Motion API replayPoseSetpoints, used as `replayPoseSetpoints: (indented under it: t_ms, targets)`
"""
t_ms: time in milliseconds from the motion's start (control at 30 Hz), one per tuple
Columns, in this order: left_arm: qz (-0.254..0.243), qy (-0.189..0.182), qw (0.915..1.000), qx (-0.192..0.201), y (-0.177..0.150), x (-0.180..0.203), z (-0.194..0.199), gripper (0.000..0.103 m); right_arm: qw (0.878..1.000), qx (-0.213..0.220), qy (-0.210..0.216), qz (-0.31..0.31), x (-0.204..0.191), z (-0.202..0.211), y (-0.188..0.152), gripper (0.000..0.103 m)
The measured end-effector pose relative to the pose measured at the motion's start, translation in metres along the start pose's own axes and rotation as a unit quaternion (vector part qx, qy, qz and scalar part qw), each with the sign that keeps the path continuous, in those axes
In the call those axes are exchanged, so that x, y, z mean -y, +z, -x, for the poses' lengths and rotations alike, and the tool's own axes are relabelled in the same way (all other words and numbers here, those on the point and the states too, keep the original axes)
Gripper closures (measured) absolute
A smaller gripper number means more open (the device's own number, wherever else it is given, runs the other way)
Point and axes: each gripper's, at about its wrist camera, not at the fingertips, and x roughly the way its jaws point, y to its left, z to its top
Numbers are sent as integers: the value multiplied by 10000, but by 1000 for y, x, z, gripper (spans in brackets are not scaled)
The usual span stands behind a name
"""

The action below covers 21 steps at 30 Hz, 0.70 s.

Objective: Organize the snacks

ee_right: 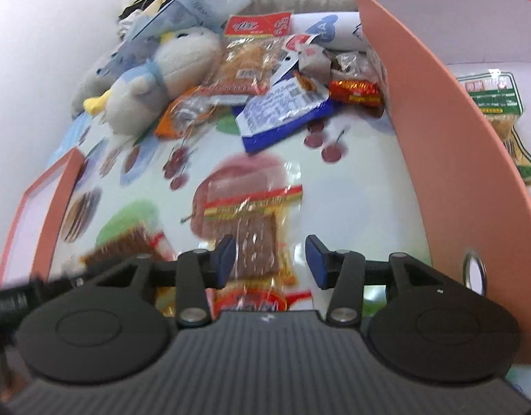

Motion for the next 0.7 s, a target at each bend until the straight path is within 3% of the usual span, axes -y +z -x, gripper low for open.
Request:
replayPoseSetpoints:
  t_ms: [167, 467, 700]
  targets:
    - [-40, 77, 9998, -175, -9, -3, -9, 95, 9988, -249, 112, -417, 11, -19, 9, 56]
    - [116, 156, 9995, -254, -12, -18, -16, 94, 9856, -861, 983, -1073, 25, -28, 23, 55]
    - [163, 142, 9994, -253, -12, -22, -16, 93, 9863, -908, 1091, -836, 17, -27, 24, 58]
